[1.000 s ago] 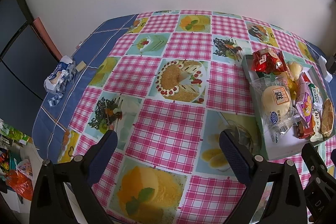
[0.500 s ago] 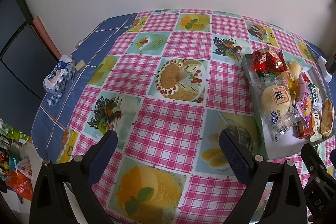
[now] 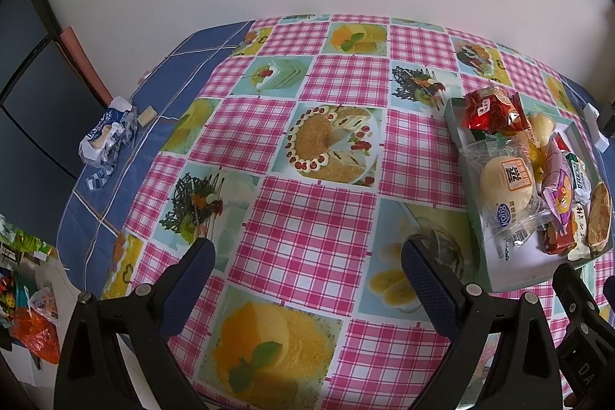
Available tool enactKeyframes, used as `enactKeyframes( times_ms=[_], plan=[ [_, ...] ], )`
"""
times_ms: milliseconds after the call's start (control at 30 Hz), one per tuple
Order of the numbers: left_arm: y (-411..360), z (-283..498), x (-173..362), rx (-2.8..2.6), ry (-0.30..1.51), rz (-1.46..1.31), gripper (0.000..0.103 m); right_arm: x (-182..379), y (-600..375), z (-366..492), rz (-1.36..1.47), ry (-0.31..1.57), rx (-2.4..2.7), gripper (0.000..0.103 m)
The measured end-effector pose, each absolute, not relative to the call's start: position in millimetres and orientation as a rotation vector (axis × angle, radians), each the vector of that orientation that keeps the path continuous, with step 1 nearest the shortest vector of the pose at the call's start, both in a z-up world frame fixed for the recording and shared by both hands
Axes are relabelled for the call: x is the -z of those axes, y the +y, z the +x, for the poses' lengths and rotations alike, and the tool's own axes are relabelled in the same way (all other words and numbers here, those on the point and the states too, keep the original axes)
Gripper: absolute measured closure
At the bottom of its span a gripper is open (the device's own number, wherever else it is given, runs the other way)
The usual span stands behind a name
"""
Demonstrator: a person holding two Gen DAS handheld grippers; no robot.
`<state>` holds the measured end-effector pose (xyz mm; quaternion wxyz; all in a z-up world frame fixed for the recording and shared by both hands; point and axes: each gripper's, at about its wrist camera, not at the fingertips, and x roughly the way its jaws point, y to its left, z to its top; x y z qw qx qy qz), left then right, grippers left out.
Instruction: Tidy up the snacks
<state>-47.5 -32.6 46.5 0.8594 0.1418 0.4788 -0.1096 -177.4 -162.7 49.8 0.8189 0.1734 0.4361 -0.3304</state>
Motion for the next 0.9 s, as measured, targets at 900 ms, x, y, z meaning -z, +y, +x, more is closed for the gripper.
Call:
enactKeyframes(
  times_ms=[900],
  plan=[
    [-30.1, -47.1, -44.2, 0.234, 1.024, 0.273, 0.005, -50.1, -163.0, -177.5, 0.370, 0.930, 0.703, 0.000]
  ],
)
